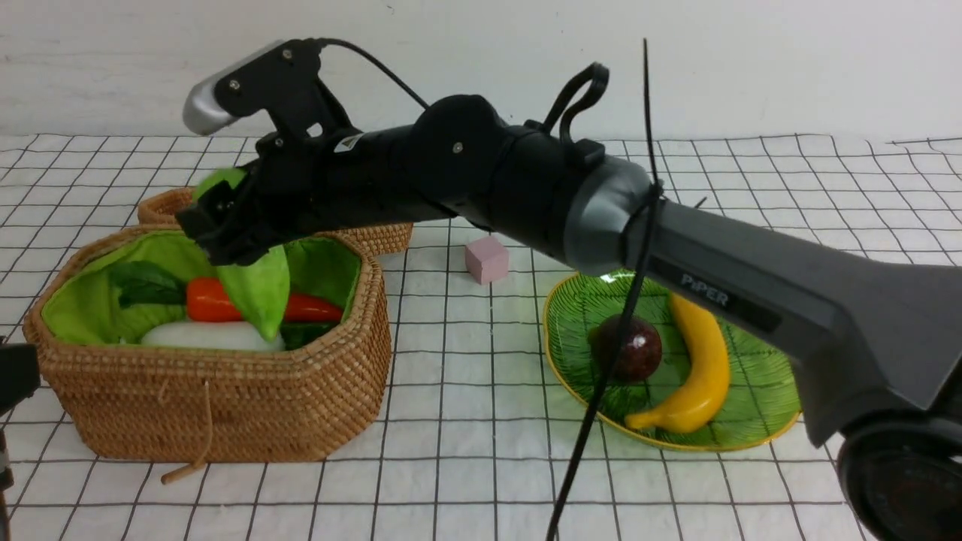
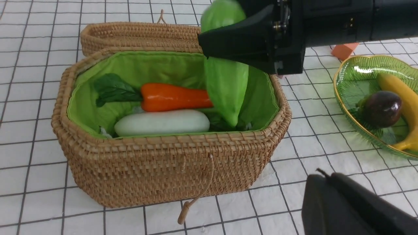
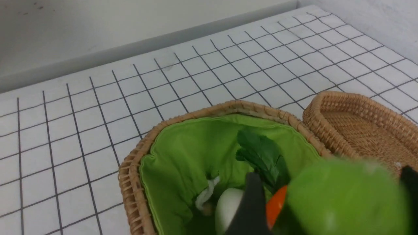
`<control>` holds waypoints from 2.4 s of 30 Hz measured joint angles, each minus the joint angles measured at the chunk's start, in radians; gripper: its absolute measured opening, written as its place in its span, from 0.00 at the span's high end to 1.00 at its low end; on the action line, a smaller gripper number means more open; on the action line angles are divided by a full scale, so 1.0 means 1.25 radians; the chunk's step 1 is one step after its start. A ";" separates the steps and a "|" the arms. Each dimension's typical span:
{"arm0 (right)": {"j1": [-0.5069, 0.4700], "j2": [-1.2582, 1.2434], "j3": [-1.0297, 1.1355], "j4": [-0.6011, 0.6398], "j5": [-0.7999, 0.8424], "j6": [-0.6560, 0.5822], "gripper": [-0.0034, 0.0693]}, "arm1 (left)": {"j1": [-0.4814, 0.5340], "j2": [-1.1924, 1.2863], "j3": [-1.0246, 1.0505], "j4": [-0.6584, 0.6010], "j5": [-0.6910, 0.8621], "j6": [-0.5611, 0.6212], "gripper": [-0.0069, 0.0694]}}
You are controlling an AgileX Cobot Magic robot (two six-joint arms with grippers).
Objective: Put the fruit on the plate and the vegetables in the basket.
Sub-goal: Take a chayote with your right arm and place it on the basket on the left, then use the right arm to grab a mango and put it into the right plate
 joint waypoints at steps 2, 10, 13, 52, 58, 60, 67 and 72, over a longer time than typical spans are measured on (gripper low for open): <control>0.000 -0.014 0.000 -0.019 0.024 0.000 0.08 | 0.000 0.000 0.000 0.000 -0.004 0.000 0.92; -0.052 -0.181 0.000 -0.218 0.308 0.243 0.17 | 0.000 0.000 0.000 -0.051 -0.107 0.094 0.92; -0.114 -0.275 -0.007 -0.371 0.496 0.432 0.39 | 0.000 0.000 0.000 -0.141 -0.175 0.204 0.92; -0.749 -0.048 0.251 -0.532 0.413 0.964 0.07 | 0.000 0.000 0.000 -0.622 -0.203 0.644 0.92; -0.750 0.017 0.200 -0.514 0.421 0.951 0.11 | 0.000 0.000 0.000 -0.625 -0.203 0.644 0.92; -0.750 0.021 0.196 -0.507 0.424 0.922 0.15 | 0.000 0.000 0.000 -0.627 -0.203 0.644 0.92; -0.754 0.024 0.170 -0.449 0.463 0.786 0.17 | 0.000 0.000 0.000 -0.627 -0.203 0.644 0.92; -0.749 -0.051 0.152 -0.427 0.571 0.739 0.17 | 0.000 0.000 0.000 -0.619 -0.204 0.644 0.92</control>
